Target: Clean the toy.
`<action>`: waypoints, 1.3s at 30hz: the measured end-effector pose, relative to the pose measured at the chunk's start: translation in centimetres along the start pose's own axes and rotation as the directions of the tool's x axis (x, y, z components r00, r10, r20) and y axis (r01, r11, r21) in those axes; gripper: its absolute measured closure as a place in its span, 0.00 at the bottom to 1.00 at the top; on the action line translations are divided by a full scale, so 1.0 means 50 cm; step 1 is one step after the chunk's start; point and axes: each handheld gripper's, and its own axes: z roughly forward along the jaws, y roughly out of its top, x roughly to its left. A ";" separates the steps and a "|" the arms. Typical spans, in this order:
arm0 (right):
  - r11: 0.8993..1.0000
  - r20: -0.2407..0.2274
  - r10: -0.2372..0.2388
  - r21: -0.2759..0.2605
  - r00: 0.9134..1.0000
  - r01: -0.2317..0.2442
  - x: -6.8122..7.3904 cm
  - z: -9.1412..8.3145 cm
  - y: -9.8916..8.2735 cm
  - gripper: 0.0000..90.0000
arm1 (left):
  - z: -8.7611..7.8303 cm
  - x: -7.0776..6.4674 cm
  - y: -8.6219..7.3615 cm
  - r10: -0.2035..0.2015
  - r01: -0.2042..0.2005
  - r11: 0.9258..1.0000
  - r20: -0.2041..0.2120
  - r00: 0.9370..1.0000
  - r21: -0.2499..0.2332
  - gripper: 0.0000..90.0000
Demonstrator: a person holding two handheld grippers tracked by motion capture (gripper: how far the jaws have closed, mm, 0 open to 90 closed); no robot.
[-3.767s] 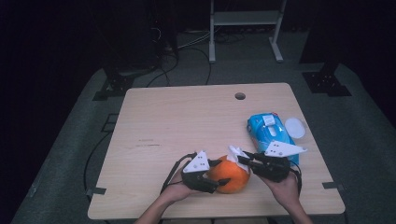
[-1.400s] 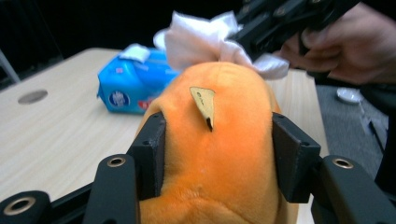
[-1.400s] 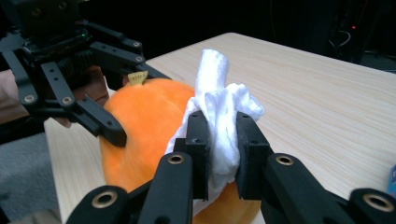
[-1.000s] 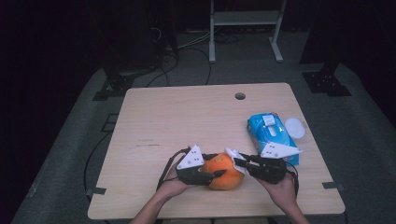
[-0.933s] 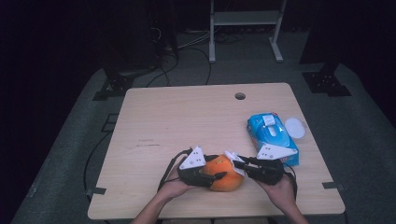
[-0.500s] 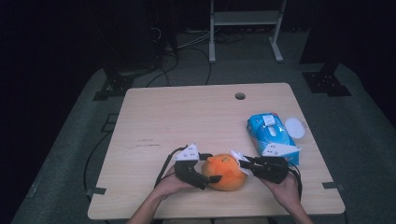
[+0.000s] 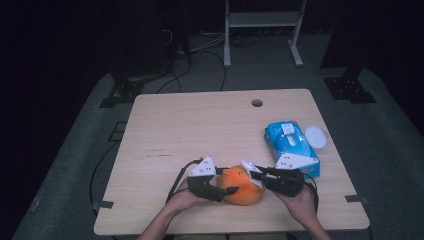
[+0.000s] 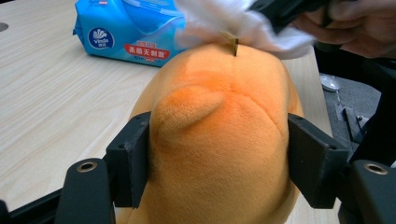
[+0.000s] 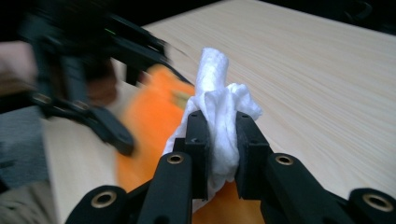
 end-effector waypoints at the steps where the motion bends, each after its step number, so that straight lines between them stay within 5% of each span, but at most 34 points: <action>1: 1.000 0.003 0.017 0.001 1.000 -0.017 -0.005 -0.004 -0.002 0.86 | 0.002 -0.002 0.002 0.004 -0.004 1.000 0.000 1.000 -0.001 0.34; 6: 0.998 -0.064 -0.026 -0.059 0.998 0.022 0.027 -0.002 0.019 0.85 | 0.008 -0.015 0.010 0.031 -0.031 0.999 -0.013 0.999 0.005 0.34; 9: 0.995 -0.055 -0.085 -0.060 0.995 0.082 0.049 0.007 0.031 0.85 | 0.009 -0.019 0.011 0.033 -0.032 0.999 -0.020 0.999 0.004 0.34; 18: 0.998 -0.035 -0.063 0.011 0.997 0.063 0.024 0.004 0.008 0.86 | 0.018 -0.005 0.005 -0.015 0.015 1.000 0.016 1.000 -0.024 0.11; 23: 0.999 -0.027 -0.044 0.019 0.999 0.045 0.012 -0.007 -0.001 0.86 | 0.015 -0.009 0.005 -0.001 0.002 1.000 0.039 0.999 -0.027 0.21; 26: 0.999 -0.013 -0.025 0.028 1.000 0.025 0.008 -0.014 -0.002 0.86 | 0.018 -0.016 0.009 0.007 -0.007 1.000 0.010 1.000 -0.023 0.30; 29: 0.998 0.021 -0.062 -0.002 0.998 0.062 0.023 -0.025 0.014 0.86 | 0.023 -0.020 0.011 -0.013 0.013 0.999 -0.014 1.000 -0.034 0.33; 34: 0.996 0.002 -0.092 -0.004 0.996 0.092 0.039 -0.007 0.028 0.86 | 0.026 -0.023 0.016 -0.017 0.017 0.999 -0.016 1.000 -0.027 0.25; 39: 0.998 -0.010 -0.052 0.024 0.999 0.053 0.021 -0.011 0.009 0.86 | 0.025 -0.007 0.010 -0.044 0.045 0.998 0.010 0.999 -0.046 0.09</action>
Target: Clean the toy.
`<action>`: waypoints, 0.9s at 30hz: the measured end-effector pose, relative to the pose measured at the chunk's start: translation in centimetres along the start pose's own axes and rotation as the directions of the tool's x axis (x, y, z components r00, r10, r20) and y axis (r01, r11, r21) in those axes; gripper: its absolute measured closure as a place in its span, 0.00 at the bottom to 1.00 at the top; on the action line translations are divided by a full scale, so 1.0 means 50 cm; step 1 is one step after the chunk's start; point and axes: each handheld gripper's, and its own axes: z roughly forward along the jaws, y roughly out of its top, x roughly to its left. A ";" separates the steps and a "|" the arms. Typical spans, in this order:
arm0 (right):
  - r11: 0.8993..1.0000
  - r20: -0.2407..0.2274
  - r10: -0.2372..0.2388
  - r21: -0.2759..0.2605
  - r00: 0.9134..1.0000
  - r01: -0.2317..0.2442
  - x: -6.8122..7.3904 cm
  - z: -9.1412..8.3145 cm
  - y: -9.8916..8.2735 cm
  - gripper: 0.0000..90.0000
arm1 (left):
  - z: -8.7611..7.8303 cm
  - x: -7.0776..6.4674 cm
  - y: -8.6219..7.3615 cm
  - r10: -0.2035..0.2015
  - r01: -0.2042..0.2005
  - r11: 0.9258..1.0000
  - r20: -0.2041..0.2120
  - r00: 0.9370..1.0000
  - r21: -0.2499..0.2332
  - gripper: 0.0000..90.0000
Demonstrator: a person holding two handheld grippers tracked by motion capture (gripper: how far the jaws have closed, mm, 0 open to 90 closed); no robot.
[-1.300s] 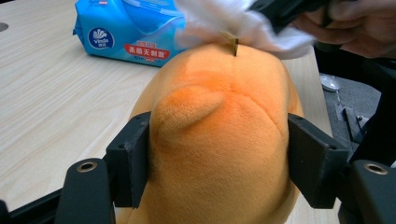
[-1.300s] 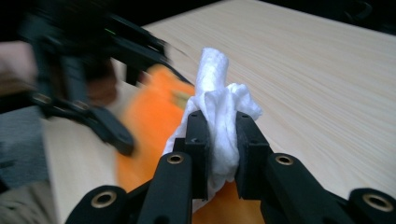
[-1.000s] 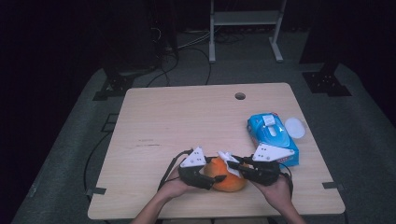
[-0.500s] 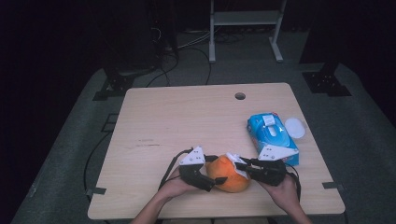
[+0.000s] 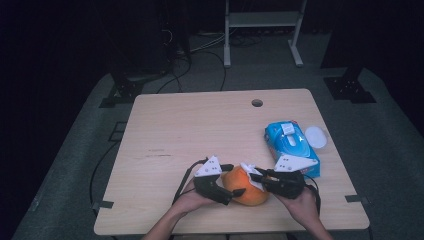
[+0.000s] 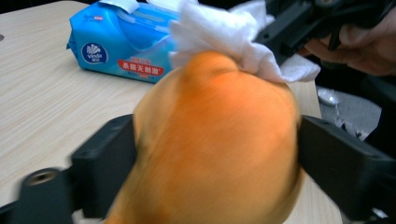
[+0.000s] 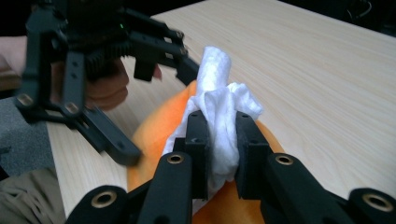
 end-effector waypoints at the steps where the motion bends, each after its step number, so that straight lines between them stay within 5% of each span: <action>1: 1.000 0.002 0.009 -0.001 1.000 -0.009 -0.005 -0.008 -0.006 0.86 | 0.001 0.002 -0.002 -0.009 0.009 1.000 0.004 1.000 -0.006 0.08; 6: 0.999 -0.001 0.054 -0.002 0.999 -0.054 -0.022 -0.035 -0.029 0.86 | 0.014 0.015 -0.013 -0.056 0.057 0.998 0.056 0.997 -0.023 0.06; 10: 0.997 -0.001 0.078 0.001 0.997 -0.078 -0.031 -0.044 -0.041 0.86 | 0.024 0.026 -0.024 -0.117 0.121 0.992 0.111 0.987 -0.034 0.06; 12: 0.997 -0.002 0.079 -0.001 0.997 -0.079 -0.032 -0.042 -0.040 0.86 | 0.023 0.028 -0.029 -0.128 0.134 0.990 0.124 0.984 -0.034 0.15; 15: 0.997 0.005 0.080 -0.019 0.997 -0.080 -0.030 -0.037 -0.030 0.86 | 0.003 0.022 -0.010 -0.109 0.112 0.993 0.092 0.990 -0.024 0.37; 17: 0.995 0.003 0.084 -0.048 0.996 -0.084 -0.031 -0.039 -0.019 0.86 | -0.016 0.008 0.014 -0.059 0.060 0.998 0.055 0.997 -0.026 0.44; 22: 0.988 -0.033 0.111 -0.104 0.993 -0.114 -0.031 -0.024 0.004 0.86 | -0.070 -0.012 0.062 0.048 -0.048 0.999 -0.048 0.998 -0.002 0.45; 27: 0.990 -0.036 0.131 -0.045 0.991 -0.132 -0.034 0.022 0.010 0.86 | -0.076 -0.002 0.056 0.042 -0.033 0.996 -0.112 0.993 0.081 0.42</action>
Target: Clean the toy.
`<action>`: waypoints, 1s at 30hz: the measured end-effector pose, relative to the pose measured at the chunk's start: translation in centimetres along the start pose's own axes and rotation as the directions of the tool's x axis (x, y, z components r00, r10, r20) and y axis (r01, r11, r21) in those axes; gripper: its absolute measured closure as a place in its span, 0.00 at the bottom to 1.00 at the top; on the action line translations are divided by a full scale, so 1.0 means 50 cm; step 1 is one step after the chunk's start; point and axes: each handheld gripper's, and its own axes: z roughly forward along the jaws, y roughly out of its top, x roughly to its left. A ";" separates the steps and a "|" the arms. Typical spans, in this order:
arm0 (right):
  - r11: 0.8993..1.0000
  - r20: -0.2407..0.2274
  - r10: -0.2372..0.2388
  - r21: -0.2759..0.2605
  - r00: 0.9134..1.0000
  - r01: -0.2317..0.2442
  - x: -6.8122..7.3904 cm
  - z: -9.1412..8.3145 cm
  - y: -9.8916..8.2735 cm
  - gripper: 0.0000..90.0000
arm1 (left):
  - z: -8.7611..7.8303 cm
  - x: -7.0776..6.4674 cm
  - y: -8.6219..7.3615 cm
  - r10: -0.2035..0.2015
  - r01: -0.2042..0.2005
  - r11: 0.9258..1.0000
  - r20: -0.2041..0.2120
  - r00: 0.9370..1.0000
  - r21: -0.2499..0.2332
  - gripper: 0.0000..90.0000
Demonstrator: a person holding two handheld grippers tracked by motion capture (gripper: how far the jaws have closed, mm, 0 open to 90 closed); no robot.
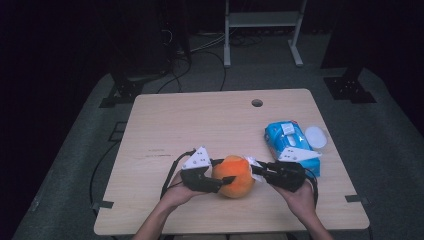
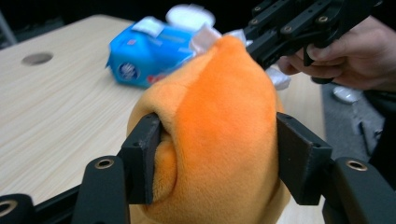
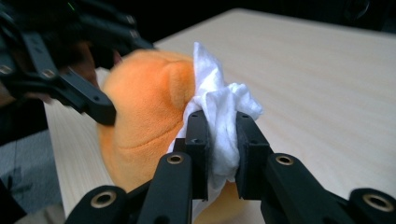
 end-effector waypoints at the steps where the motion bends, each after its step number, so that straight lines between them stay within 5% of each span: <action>1: 1.000 0.002 0.009 0.015 1.000 -0.009 -0.004 0.010 -0.004 0.86 | 0.008 0.000 -0.008 -0.013 0.013 1.000 -0.010 1.000 0.011 0.42; 8: 0.995 -0.007 -0.044 -0.089 0.999 0.043 0.025 -0.010 0.027 0.86 | 0.026 -0.015 -0.006 -0.008 0.008 1.000 -0.033 0.999 -0.007 0.40; 14: 0.992 -0.001 -0.126 -0.031 0.992 0.126 0.056 0.018 0.029 0.86 | 0.035 -0.035 0.001 0.038 -0.038 0.999 0.002 0.999 -0.029 0.28; 17: 0.993 0.006 -0.116 -0.021 0.993 0.116 0.047 0.012 0.022 0.86 | 0.028 -0.014 -0.002 -0.011 0.011 0.997 0.000 1.000 -0.072 0.19; 20: 0.996 -0.005 -0.089 -0.025 0.996 0.089 0.029 0.004 0.015 0.86 | 0.038 -0.004 -0.013 -0.049 0.050 0.997 0.024 0.999 -0.062 0.14; 25: 0.997 -0.022 -0.068 -0.022 0.997 0.068 0.014 0.001 0.006 0.85 | 0.041 -0.012 -0.018 -0.016 0.019 0.999 0.100 0.995 -0.033 0.29; 27: 0.998 -0.010 -0.068 -0.021 0.998 0.067 0.010 -0.002 0.003 0.85 | 0.036 -0.011 -0.020 0.000 0.005 0.999 0.147 0.989 -0.034 0.29; 30: 0.998 -0.012 -0.062 -0.020 0.998 0.062 0.006 -0.005 0.001 0.85 | 0.039 -0.009 -0.023 -0.001 0.008 0.999 0.146 0.989 -0.046 0.20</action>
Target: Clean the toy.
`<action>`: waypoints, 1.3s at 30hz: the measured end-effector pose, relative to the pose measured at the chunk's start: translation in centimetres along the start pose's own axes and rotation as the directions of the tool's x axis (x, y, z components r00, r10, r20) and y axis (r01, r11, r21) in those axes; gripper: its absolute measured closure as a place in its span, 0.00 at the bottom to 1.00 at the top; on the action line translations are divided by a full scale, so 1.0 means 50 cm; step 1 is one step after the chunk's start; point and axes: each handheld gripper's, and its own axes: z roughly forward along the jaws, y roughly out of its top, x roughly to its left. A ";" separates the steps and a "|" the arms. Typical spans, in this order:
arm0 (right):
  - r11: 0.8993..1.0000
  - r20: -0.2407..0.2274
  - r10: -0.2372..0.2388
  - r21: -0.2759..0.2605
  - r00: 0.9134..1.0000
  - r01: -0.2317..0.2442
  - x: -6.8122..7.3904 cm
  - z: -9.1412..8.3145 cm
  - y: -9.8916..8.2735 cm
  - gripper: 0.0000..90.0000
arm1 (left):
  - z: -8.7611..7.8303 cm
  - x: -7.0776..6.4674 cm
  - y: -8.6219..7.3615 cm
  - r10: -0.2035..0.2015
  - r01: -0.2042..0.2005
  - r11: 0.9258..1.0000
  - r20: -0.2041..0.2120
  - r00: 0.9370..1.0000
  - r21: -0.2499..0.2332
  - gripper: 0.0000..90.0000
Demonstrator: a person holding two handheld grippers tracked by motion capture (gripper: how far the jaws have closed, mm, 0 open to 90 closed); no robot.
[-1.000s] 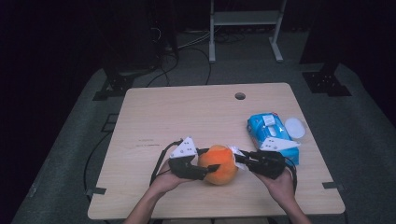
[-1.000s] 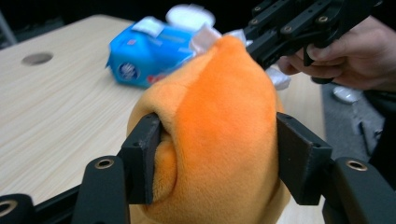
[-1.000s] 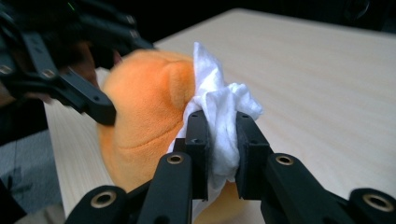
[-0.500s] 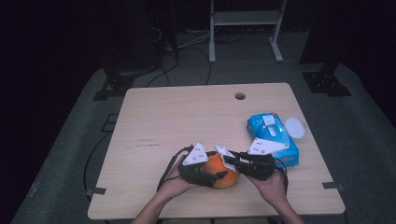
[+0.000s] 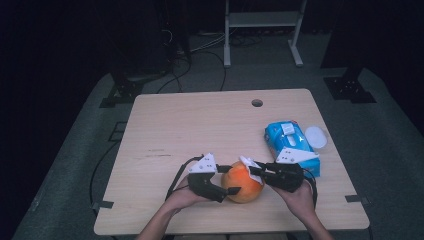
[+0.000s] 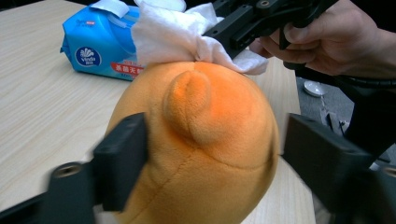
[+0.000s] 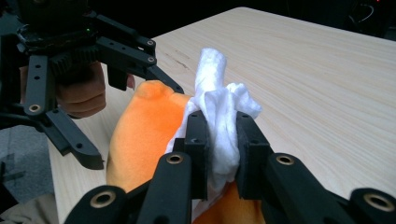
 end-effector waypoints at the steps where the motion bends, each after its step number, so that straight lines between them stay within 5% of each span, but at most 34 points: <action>1: 1.000 0.000 -0.003 0.001 1.000 0.003 0.001 0.000 0.000 0.85 | 0.005 0.001 0.000 0.003 -0.003 1.000 -0.026 1.000 0.010 0.16; 3: 1.000 -0.015 -0.013 0.001 1.000 0.013 0.007 0.002 0.004 0.85 | 0.018 0.004 -0.006 -0.003 0.004 0.999 -0.037 0.999 0.037 0.11; 7: 0.998 -0.034 -0.063 -0.006 0.997 0.063 0.041 0.010 0.019 0.85 | 0.023 -0.003 -0.016 0.007 -0.006 1.000 -0.054 0.999 0.017 0.29; 10: 0.995 -0.077 -0.101 -0.013 0.992 0.100 0.069 0.021 0.032 0.85 | 0.027 -0.011 -0.013 0.026 -0.024 0.999 -0.072 0.997 0.025 0.34; 12: 0.990 -0.055 -0.139 -0.001 0.989 0.139 0.079 0.025 0.035 0.86 | 0.023 -0.010 -0.015 0.023 -0.021 1.000 -0.074 0.997 0.022 0.35; 20: 0.999 0.045 -0.035 0.027 0.998 0.034 0.005 -0.020 0.003 0.86 | 0.021 -0.004 -0.018 -0.001 0.001 1.000 -0.068 0.998 0.003 0.36; 26: 0.998 0.012 -0.069 0.015 0.998 0.069 0.039 -0.010 0.015 0.86 | 0.029 -0.010 -0.015 -0.006 0.006 1.000 -0.075 0.997 0.001 0.35; 28: 0.996 -0.029 -0.093 0.002 0.995 0.093 0.062 0.006 0.028 0.86 | 0.032 -0.015 -0.015 0.011 -0.011 1.000 -0.073 0.997 0.008 0.35; 31: 0.991 -0.031 -0.132 0.005 0.991 0.132 0.078 0.025 0.041 0.86 | 0.035 -0.024 -0.013 0.053 -0.051 0.998 -0.071 0.996 0.020 0.34; 39: 0.999 0.018 -0.033 0.031 0.999 0.032 0.015 0.020 0.027 0.86 | 0.035 -0.032 -0.014 0.105 -0.104 0.994 -0.063 0.992 0.029 0.35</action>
